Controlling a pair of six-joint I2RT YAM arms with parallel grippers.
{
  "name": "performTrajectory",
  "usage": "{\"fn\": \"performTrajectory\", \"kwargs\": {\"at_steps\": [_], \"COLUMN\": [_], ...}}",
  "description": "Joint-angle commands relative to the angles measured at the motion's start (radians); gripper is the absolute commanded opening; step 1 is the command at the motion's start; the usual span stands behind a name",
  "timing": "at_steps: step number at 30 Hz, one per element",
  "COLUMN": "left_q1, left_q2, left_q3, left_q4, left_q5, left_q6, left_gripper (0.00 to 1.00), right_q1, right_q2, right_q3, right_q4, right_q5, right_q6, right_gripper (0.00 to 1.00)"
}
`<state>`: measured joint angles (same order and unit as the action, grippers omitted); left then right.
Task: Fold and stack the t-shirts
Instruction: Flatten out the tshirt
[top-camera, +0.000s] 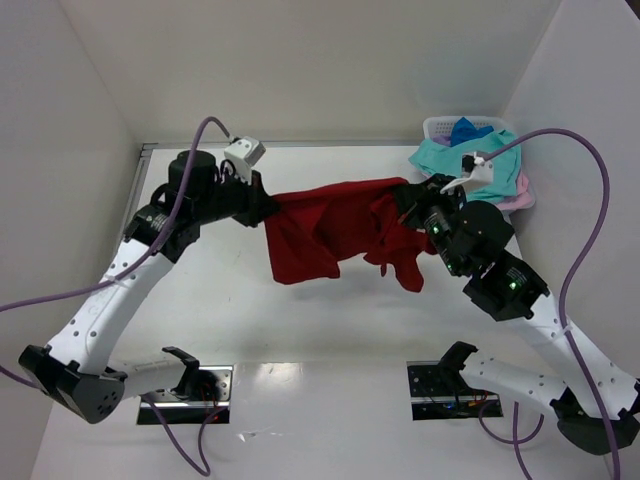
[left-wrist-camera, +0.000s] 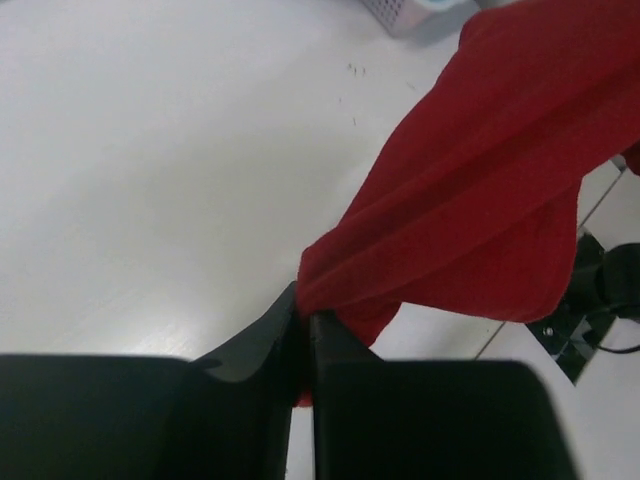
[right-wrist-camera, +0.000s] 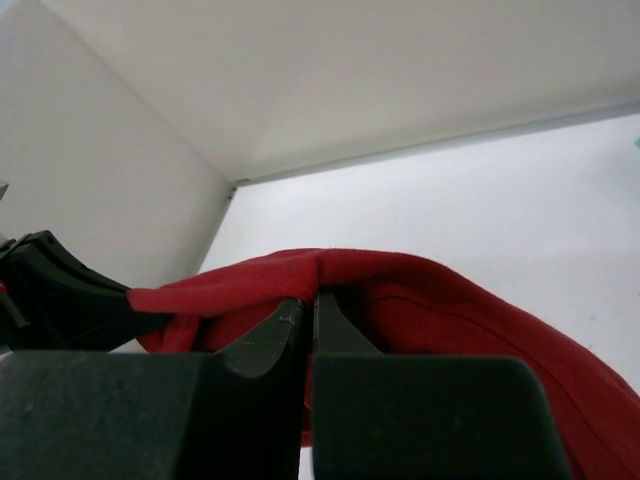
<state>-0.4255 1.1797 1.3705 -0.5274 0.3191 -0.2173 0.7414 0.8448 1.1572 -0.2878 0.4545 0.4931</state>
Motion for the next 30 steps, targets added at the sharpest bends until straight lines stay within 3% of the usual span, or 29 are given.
{"fn": "performTrajectory", "kwargs": {"at_steps": [1, 4, 5, 14, 20, 26, 30], "left_q1": [0.021, 0.021, 0.021, -0.013, -0.137, -0.306, -0.445], "left_q2": [-0.014, -0.014, -0.014, 0.038, 0.047, 0.119, 0.184], "left_q3": [-0.046, -0.096, -0.108, -0.2, -0.269, -0.31, -0.32], "left_q4": [0.014, 0.033, 0.044, 0.167, 0.296, 0.31, 0.31], "left_q5": [0.034, 0.058, 0.083, 0.218, 0.267, 0.085, -0.021], "left_q6": [-0.037, -0.047, -0.047, -0.099, -0.171, -0.203, -0.217], "left_gripper": [0.17, 0.33, 0.43, 0.65, 0.71, 0.8, 0.8], "right_q1": [-0.017, -0.017, -0.017, -0.017, -0.017, -0.017, -0.017], "right_q2": [-0.021, -0.012, -0.012, 0.011, 0.056, 0.088, 0.088], "right_q3": [0.007, 0.016, 0.025, -0.013, -0.002, 0.007, 0.007], "right_q4": [0.027, 0.027, 0.027, 0.059, 0.05, 0.041, 0.01], "right_q5": [0.064, 0.04, 0.024, -0.076, -0.054, 0.032, 0.145], "right_q6": [0.004, -0.005, -0.005, -0.005, -0.016, -0.016, -0.007], "right_gripper": [0.0, 0.0, 0.0, 0.0, 0.0, 0.0, 0.0]}}
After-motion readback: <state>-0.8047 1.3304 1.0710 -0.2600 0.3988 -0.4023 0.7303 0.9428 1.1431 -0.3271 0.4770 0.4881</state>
